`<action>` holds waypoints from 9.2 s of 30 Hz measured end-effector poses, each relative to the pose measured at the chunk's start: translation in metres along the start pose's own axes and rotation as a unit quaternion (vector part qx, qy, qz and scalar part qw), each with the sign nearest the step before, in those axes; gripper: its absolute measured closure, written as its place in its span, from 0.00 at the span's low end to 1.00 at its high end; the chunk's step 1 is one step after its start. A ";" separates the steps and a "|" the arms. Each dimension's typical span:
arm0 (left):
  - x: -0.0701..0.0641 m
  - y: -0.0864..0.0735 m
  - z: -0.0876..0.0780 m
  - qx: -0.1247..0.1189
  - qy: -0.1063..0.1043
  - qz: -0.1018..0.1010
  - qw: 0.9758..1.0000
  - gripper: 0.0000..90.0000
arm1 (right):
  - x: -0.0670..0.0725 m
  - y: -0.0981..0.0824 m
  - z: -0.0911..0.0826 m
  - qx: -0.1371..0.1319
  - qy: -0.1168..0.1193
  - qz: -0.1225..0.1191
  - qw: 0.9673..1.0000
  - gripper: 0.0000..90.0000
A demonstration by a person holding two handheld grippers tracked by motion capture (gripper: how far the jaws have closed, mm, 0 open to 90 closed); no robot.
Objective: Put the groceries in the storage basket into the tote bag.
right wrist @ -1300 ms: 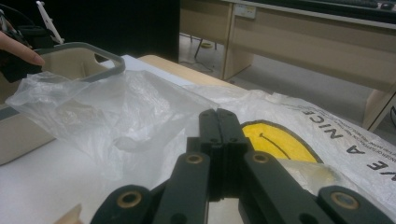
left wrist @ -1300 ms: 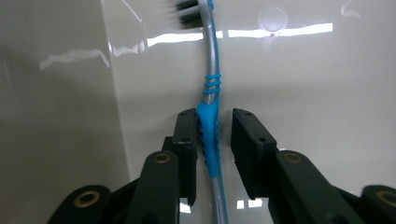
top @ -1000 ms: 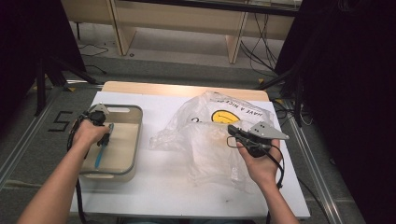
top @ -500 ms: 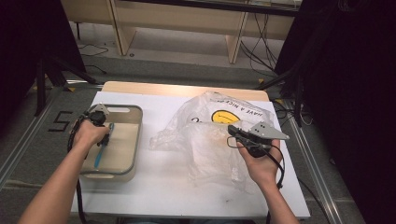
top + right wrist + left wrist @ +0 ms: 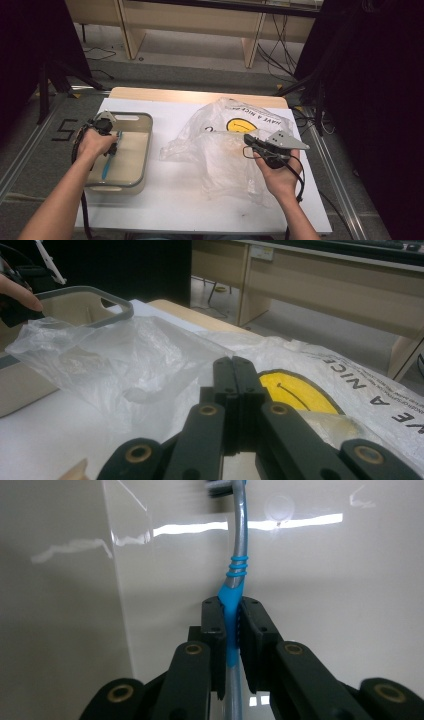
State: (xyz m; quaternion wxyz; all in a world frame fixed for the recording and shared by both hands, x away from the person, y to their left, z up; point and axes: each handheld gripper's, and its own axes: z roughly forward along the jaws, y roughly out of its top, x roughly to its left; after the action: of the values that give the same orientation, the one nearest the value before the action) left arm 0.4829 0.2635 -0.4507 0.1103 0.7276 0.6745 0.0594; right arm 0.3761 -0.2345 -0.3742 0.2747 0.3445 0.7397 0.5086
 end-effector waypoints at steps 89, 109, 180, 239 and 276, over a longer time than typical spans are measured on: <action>-0.053 -0.055 -0.087 -0.333 -0.082 0.120 0.932 0.90 | 0.002 -0.002 0.002 0.005 0.001 -0.004 1.000 1.00; -0.085 -0.072 -0.111 -0.343 -0.112 0.158 0.919 0.90 | 0.003 -0.002 0.002 0.005 0.002 -0.005 1.000 1.00; -0.175 -0.102 -0.108 -0.311 -0.157 0.285 0.893 0.90 | 0.003 -0.001 0.001 0.003 0.002 -0.005 1.000 1.00; -0.229 -0.098 -0.075 -0.268 -0.159 0.328 0.892 0.90 | 0.005 0.001 0.000 0.000 0.007 -0.005 1.000 1.00; -0.274 -0.076 -0.046 -0.242 -0.106 0.353 0.898 0.90 | 0.007 0.001 0.001 -0.001 0.011 -0.007 1.000 1.00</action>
State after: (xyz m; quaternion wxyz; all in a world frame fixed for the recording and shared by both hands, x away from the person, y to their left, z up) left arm 0.3758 -0.0006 -0.4073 0.3253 0.8707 0.3226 0.1786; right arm 0.3728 -0.2282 -0.3740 0.2702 0.3331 0.7448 0.5113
